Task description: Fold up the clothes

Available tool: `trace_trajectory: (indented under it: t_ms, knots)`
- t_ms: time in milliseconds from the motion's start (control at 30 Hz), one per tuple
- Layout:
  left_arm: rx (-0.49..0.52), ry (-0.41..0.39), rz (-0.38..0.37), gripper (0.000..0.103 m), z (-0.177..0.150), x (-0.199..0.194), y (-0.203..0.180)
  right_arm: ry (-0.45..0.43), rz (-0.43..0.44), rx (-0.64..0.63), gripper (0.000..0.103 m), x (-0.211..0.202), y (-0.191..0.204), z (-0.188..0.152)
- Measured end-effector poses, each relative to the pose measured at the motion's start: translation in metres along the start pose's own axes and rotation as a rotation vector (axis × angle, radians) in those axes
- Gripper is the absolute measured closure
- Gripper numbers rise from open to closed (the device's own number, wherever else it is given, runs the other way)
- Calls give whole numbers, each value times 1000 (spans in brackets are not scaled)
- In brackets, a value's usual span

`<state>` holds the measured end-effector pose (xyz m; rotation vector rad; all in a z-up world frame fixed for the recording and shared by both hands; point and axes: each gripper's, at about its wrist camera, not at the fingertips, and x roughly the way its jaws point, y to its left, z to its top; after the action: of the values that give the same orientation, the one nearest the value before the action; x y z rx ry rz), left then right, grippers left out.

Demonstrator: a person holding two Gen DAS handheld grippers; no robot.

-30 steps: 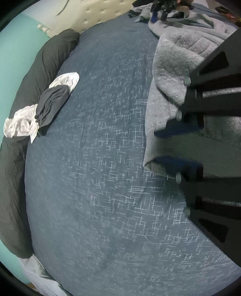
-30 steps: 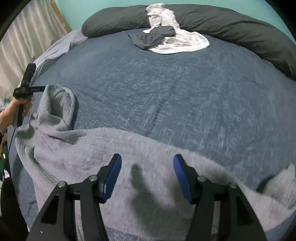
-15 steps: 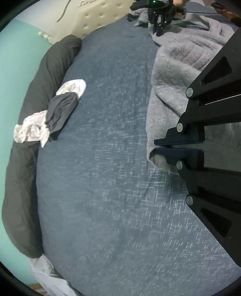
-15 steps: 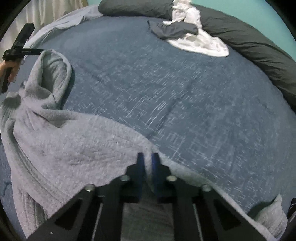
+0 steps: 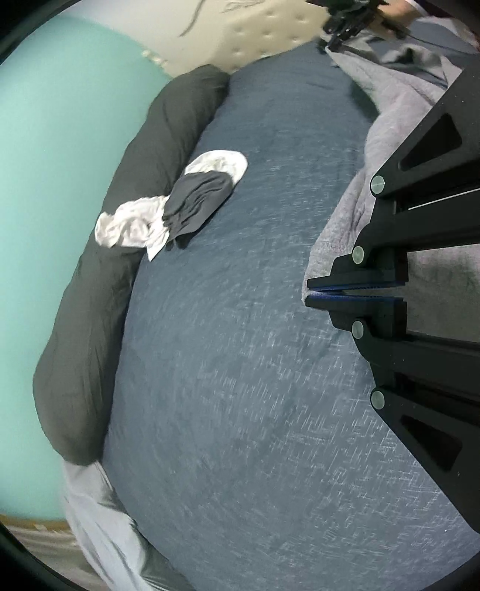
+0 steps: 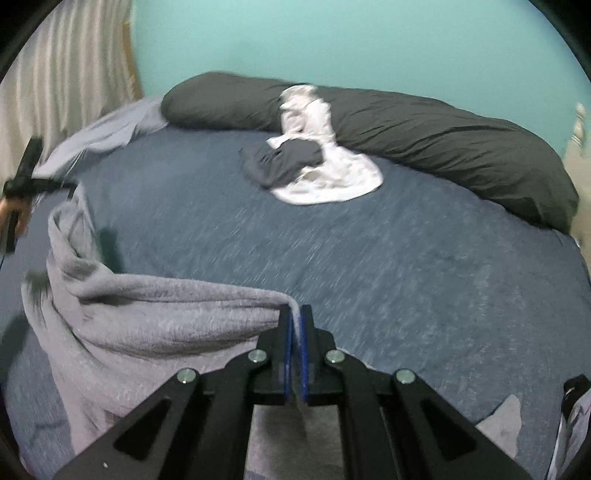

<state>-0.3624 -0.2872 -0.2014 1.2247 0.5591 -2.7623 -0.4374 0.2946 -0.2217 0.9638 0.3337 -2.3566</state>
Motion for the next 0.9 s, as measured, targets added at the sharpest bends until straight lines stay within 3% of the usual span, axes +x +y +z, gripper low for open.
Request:
trace_trajectory:
  t_ms: [200,367,533,600,667,700,767,900]
  knots:
    - [-87,33,18,101,9,26,15,32,-60,104,100,26,-20,12]
    - [-158,124,46,101,5,68,30,153,-91,196,100,65,-34,-2]
    - [-119,168,57,99,-4,87,25,257,-41,221,98,97,-29,-20]
    - [-77,157,71,92,-2,81,23,246,-66,183,94,95,-23,-20]
    - [-47,150,53,78,-2,72,23,207,-87,156,74,87,-18,-17]
    - [-26,149,45,72,-3,66,22,180,-71,158,72,83,-19,-15]
    - [15,151,34,67,-7,55,21,130,-9,165,67,70,-14,-11]
    - [54,217,3,67,-32,38,27,135,59,123,64,60,12,-9]
